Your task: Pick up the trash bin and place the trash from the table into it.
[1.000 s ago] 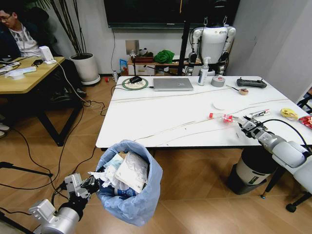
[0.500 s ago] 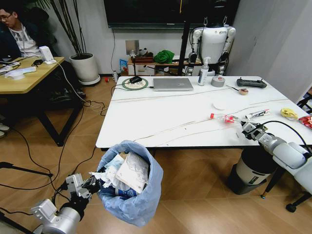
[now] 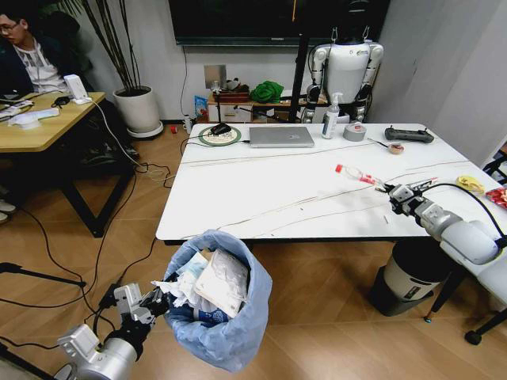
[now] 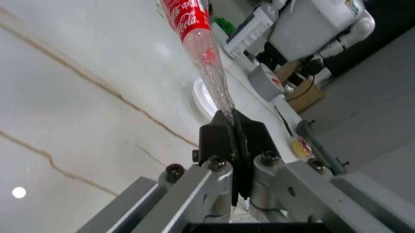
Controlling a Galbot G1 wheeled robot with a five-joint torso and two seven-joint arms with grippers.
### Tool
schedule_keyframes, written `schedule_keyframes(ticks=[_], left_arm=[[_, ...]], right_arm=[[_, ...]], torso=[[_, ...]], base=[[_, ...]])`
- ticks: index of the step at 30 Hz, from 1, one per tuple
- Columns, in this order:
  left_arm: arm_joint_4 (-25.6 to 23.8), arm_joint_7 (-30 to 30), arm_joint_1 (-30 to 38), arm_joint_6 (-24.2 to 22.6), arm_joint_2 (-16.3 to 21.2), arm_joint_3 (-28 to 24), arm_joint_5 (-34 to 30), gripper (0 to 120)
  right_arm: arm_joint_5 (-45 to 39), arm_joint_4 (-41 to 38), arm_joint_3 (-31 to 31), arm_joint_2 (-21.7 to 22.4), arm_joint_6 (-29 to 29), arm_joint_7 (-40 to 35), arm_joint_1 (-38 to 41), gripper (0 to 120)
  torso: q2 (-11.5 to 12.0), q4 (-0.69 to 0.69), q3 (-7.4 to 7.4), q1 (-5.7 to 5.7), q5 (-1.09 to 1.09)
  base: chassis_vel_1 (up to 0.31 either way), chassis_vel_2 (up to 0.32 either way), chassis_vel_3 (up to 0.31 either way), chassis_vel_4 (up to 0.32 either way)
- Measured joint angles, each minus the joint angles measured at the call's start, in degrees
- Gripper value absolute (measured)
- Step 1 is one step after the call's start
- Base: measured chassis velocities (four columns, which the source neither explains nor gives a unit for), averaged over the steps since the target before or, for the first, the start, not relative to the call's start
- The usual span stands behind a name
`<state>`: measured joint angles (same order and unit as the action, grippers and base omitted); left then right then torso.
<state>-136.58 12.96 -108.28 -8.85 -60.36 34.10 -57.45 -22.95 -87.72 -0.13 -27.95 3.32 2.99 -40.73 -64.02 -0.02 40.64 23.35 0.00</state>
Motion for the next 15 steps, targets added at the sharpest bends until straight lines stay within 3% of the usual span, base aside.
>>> schedule_keyframes(ticks=[6,11,15], left_arm=[[0.8,0.0,1.0,0.0,0.9,-1.0,-0.4,0],[1.5,0.0,1.5,0.0,2.0,-1.5,-1.0,0],[1.5,0.0,1.4,0.0,2.6,-1.4,-1.5,0]], right_arm=[[-10.9,-6.8,-0.1,1.2,-1.5,-0.1,1.2,0],[-24.2,-17.9,-0.5,2.4,-2.1,0.2,3.5,0],[-29.3,-22.0,-1.3,2.5,-2.7,0.4,4.9,0]], torso=[[0.0,0.01,0.0,0.0,-0.02],[0.0,0.01,-0.01,0.0,-0.02],[0.0,0.0,0.0,0.0,0.0]], base=[[0.0,0.0,0.0,0.0],[0.0,0.0,0.0,0.0],[0.0,0.0,0.0,0.0]])
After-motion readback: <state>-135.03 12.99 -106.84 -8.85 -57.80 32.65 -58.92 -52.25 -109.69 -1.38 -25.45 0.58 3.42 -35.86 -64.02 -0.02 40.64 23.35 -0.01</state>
